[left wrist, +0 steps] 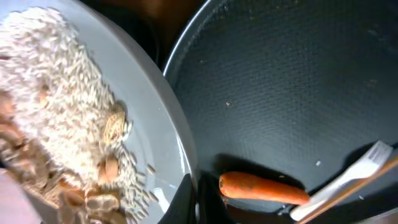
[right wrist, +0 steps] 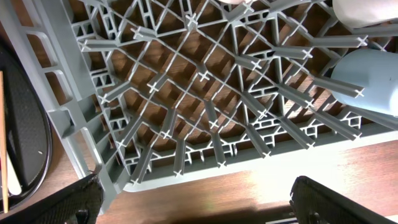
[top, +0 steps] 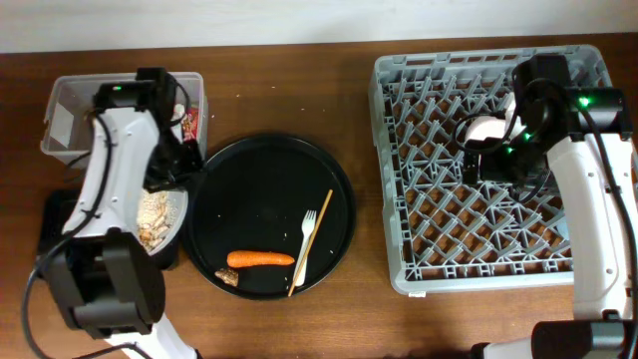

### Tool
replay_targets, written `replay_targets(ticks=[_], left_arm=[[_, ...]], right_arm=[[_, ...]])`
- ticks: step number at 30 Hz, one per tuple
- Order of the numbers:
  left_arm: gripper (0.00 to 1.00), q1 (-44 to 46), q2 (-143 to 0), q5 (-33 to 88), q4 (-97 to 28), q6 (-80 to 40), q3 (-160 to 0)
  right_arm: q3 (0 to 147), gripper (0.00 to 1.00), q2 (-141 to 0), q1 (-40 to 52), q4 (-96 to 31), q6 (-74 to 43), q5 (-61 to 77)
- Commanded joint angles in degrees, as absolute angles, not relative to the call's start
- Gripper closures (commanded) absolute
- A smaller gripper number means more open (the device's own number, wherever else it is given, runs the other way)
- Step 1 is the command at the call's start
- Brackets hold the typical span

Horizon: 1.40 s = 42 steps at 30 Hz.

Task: Sort waste into correct bins and load items into the dishwasher rack

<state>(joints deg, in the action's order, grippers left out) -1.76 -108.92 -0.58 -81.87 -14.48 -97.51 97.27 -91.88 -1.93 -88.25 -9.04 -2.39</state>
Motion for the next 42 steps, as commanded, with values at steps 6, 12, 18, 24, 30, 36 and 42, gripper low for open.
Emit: replay_targets(ticks=[6,12,18,24,30,36,42], left_arm=[[1.0,-15.3,-105.6,26.3,-81.3,1.6,-98.9],[1.0,-26.0,-105.6,44.6,-84.4,11.7,-98.9],[1.0,-37.9,-105.6,57.5,-91.6,21.2,-97.5],[1.0,-39.2,-105.6,64.9,-93.9,30.6,-97.0],[1.0,-39.2,-105.6,59.7,-91.6,26.4,-96.8],[1.0,-39.6,-105.8,54.8,-91.2,18.8,-96.8],[1.0,-40.3,-105.3,66.7,-96.1,32.9,-96.4]], right_arm=[[97.0,0.01,-90.7,-2.0,-88.4,-9.5,-3.5],[97.0,0.01,-90.7,-2.0,-88.3,-9.5,-3.5],[97.0,0.01,-90.7,-2.0,-88.3,-9.5,-3.5],[97.0,0.01,-90.7,-2.0,-88.3,-9.5,-3.5],[97.0,0.0,-90.7,-2.0,-88.5,-9.5,-3.5],[97.0,0.01,-90.7,-2.0,-88.5,-9.5,-3.5],[97.0,0.01,-90.7,-2.0,-88.5,-9.5,-3.5]])
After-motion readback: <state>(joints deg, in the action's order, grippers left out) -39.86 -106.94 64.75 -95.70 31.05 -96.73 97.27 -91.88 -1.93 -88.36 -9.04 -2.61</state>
